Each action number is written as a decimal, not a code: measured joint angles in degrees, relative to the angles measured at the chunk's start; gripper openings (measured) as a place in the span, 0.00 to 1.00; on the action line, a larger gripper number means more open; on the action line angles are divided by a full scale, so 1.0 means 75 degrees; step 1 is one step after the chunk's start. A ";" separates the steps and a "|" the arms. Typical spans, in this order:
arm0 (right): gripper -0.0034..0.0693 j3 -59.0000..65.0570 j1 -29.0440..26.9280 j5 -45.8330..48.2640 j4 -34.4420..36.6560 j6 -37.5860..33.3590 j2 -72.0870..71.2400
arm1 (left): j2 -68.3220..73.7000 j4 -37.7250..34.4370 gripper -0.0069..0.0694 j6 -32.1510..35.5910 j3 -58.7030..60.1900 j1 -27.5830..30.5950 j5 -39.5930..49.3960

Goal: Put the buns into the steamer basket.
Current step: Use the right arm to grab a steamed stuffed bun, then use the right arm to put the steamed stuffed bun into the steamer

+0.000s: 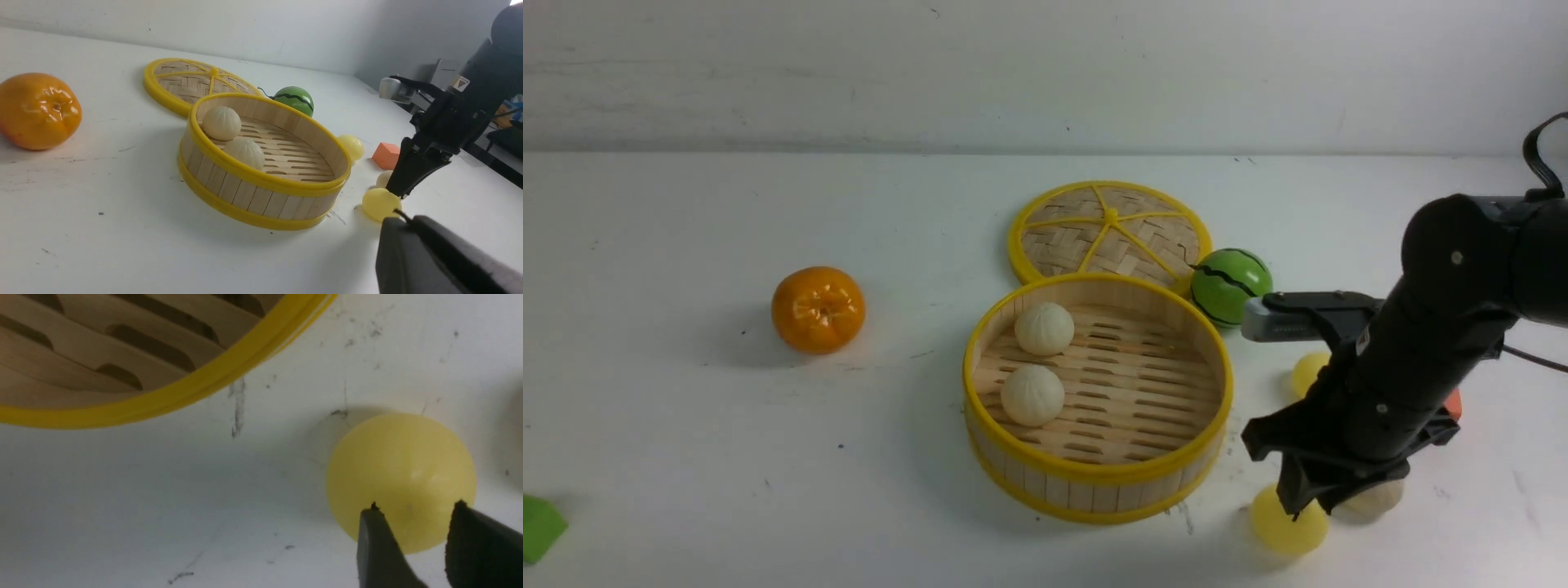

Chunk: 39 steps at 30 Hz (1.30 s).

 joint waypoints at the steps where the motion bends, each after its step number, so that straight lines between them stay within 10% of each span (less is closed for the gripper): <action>1: 0.39 -0.0002 0.0000 -0.0092 -0.0015 0.0000 0.0043 | 0.0000 0.0000 0.10 0.0000 0.0000 0.0000 0.0000; 15: 0.36 -0.0067 0.0000 -0.0532 -0.0371 0.0237 0.0505 | 0.0000 0.0000 0.11 0.0000 0.0000 0.0000 0.0003; 24: 0.05 -0.0066 0.0000 -0.0502 -0.0349 0.0237 0.0513 | 0.0000 -0.0002 0.11 0.0000 0.0000 0.0000 0.0003; 39: 0.05 -0.2359 0.1199 0.0407 -0.0120 0.0189 -0.0096 | 0.0000 -0.0002 0.11 0.0000 0.0000 0.0000 0.0003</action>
